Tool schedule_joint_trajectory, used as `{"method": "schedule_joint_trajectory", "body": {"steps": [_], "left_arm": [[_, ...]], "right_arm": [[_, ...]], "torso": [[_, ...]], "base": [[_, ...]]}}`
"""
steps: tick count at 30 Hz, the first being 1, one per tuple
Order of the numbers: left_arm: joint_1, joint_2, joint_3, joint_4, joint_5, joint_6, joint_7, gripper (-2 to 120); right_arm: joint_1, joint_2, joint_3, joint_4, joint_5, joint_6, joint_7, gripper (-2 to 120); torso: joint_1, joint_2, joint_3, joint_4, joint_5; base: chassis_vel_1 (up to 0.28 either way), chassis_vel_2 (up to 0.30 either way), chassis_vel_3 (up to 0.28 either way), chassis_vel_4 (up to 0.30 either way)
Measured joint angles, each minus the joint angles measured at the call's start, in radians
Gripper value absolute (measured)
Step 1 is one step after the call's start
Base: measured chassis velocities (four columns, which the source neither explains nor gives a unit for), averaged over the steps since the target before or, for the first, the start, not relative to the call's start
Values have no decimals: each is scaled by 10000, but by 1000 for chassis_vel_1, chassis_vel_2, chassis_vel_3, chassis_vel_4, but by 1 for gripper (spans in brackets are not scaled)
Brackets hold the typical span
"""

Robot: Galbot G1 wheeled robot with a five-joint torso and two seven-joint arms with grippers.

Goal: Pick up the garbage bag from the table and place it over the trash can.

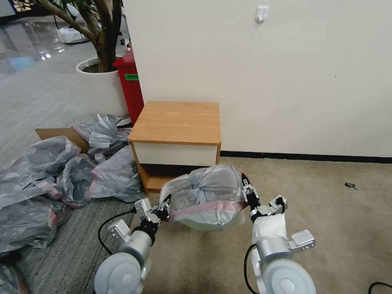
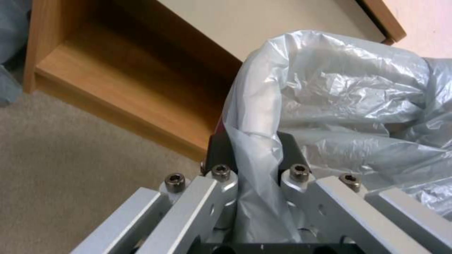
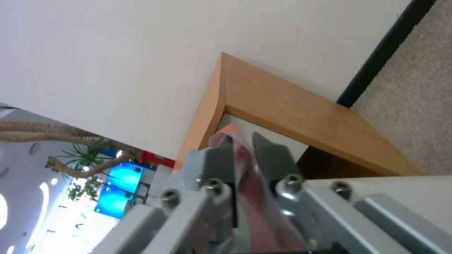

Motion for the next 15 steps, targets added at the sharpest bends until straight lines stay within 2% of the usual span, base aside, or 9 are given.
{"method": "schedule_joint_trajectory", "body": {"steps": [3,15], "left_arm": [[-38,-8,5,0,0,0,15,7],[-137,-14,-11,-44,-155,10,35,7]], "right_arm": [[-4,-28,3,-30,-2,3,3,0],[-122,-407,237,-196,-265,37,-43,0]], "torso": [[1,0,0,0,0],[0,0,0,0,0]], "base": [[0,0,0,0],[0,0,0,0]]}}
